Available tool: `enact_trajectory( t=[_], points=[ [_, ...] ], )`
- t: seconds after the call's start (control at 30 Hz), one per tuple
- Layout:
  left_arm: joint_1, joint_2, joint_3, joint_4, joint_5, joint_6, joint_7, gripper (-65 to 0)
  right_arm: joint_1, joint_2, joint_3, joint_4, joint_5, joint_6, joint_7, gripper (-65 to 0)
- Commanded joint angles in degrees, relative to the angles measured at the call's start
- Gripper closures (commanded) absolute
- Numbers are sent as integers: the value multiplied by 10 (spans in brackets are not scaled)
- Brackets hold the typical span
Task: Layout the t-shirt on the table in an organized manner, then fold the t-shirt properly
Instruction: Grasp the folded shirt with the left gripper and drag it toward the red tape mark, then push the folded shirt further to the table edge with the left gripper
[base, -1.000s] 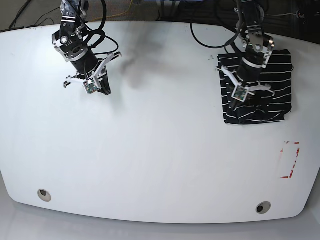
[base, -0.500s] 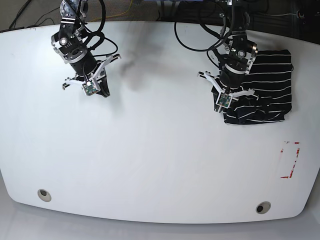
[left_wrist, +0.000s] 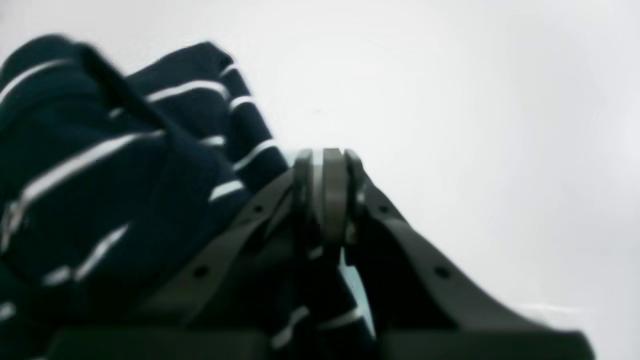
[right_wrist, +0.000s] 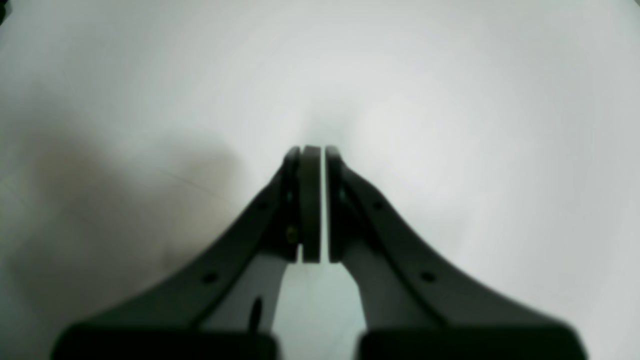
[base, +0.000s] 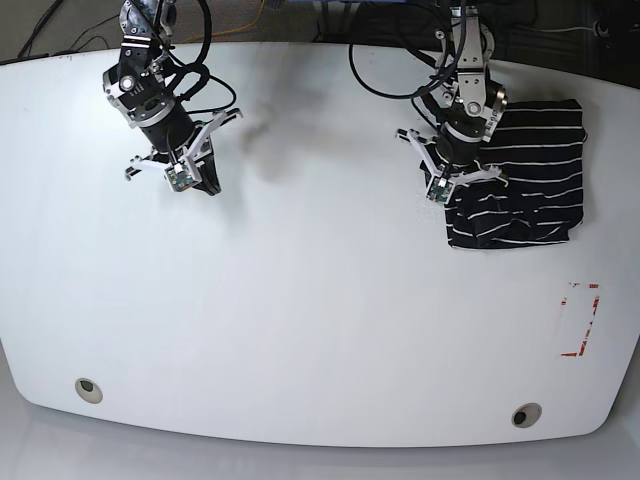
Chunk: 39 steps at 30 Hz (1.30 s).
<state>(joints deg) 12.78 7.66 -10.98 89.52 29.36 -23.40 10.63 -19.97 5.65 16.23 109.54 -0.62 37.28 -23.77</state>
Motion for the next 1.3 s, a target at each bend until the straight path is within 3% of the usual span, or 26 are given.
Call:
enact_trajectory(
  t=[0.0, 0.33, 0.6, 0.83, 1.27],
  points=[
    [0, -6, -3, -2, 1, -2, 0, -23, 3, 5, 1, 14, 9, -3, 16, -19],
    [15, -45, -68, 0, -4, -5, -2, -23, 3, 5, 1, 14, 9, -3, 16, -19],
    [14, -81, -134, -2, -5, -67, -2, -23, 3, 5, 1, 14, 9, -3, 16, -19],
    [-3, -106, -185, -2, -5, -94, -3, -23, 3, 5, 1, 14, 9, -3, 16, -19],
    [-12, -150, -211, 2, -32, -95, -1, -23, 2, 4, 0, 14, 9, -3, 16, -19]
  ],
)
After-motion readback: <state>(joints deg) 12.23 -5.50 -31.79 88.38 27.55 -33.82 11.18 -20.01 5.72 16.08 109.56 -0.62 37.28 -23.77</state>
